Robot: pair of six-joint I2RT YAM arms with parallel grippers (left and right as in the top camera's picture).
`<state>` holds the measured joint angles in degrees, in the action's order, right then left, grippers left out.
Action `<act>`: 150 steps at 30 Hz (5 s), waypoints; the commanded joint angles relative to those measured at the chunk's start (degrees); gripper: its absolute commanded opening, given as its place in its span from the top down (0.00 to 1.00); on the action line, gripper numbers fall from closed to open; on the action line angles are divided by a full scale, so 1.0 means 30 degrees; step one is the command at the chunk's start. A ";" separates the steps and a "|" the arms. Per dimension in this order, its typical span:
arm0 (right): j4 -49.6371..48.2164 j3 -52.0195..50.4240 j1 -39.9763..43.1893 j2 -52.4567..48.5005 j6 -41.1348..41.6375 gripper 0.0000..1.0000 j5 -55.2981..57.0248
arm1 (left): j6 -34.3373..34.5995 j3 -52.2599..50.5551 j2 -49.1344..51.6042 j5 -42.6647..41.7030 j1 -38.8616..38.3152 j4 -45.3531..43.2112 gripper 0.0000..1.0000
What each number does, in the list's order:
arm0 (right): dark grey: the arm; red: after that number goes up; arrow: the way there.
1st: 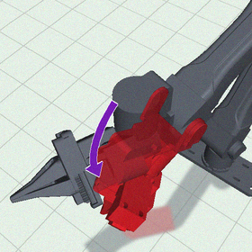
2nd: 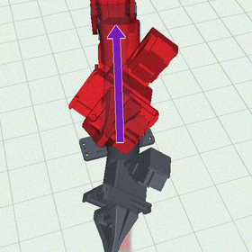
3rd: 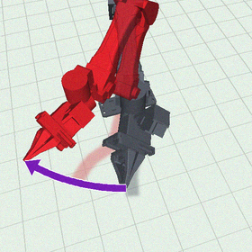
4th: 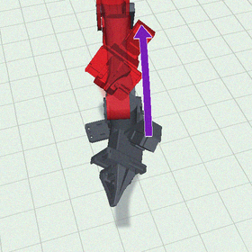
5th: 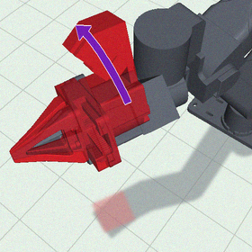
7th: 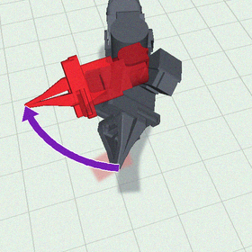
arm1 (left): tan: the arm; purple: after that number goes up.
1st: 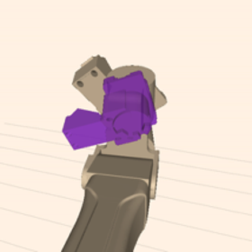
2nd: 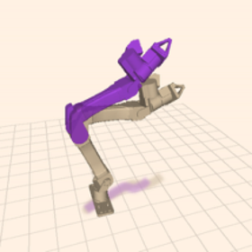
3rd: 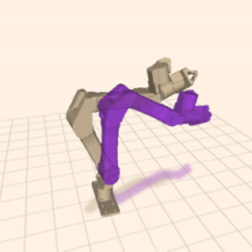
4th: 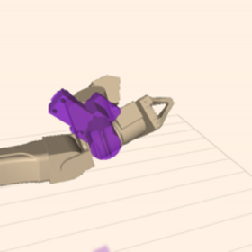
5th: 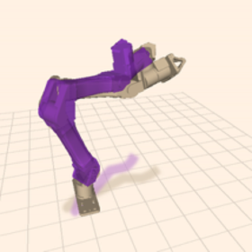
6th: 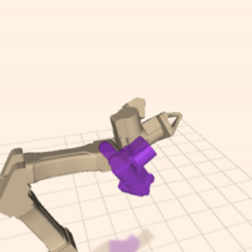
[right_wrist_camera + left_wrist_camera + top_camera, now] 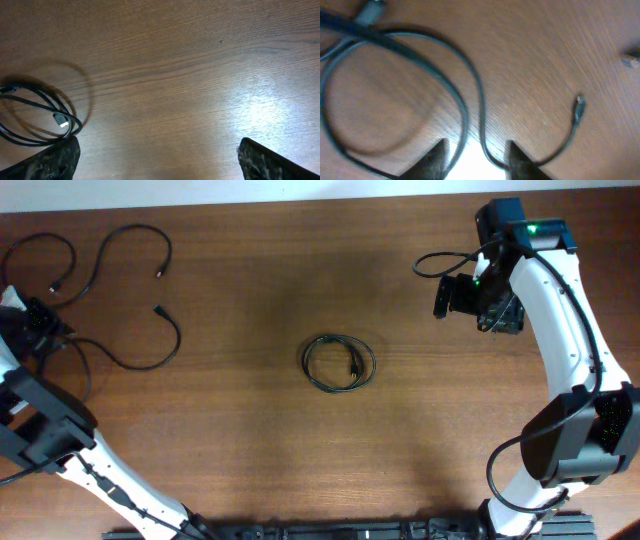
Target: Untangle cables
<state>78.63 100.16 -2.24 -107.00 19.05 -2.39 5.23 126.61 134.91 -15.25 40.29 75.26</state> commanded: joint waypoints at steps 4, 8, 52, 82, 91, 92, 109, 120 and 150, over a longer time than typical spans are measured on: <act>0.0007 0.0000 0.0007 0.0160 -0.0058 0.02 0.0248 | -0.1472 -0.0539 0.0175 -0.0321 -0.0386 -0.0226 0.34; 0.0000 0.0000 0.0007 0.0160 -0.0058 0.02 0.0255 | 0.0452 -0.2106 0.0175 0.3308 -0.0393 -0.1304 0.22; 0.0000 0.0000 0.0007 0.0160 -0.0058 0.01 0.0248 | 0.3126 0.8459 0.1064 1.0499 -0.2324 0.1778 0.05; 0.0000 0.0000 0.0007 0.0160 -0.0058 0.01 0.0248 | 0.4605 0.1843 0.0736 1.2094 0.2098 -0.0044 1.00; 0.0007 0.0000 0.0007 0.0160 -0.0058 0.01 0.0248 | 0.5472 0.1807 0.1107 0.9653 0.0372 0.0831 0.96; 0.0000 0.0000 0.0007 0.0160 -0.0058 0.02 0.0255 | 0.5472 0.1814 0.1311 0.9981 0.0189 0.1093 0.98; 0.0000 0.0000 0.0007 0.0160 -0.0058 0.01 0.0248 | 0.4685 0.1887 0.3483 1.0550 -0.1311 0.3016 0.46; 0.0007 0.0000 0.0007 0.0160 -0.0058 0.02 0.0248 | 0.4758 1.1795 0.3504 -0.2375 -0.1865 0.6200 0.40; 0.0000 0.0000 0.0007 0.0160 -0.0058 0.02 0.0248 | 0.2681 0.6783 0.4102 0.5049 -0.7927 0.4758 0.39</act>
<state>78.63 100.16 -2.24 -107.00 19.05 -2.37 13.10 143.37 147.63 -0.58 14.15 87.50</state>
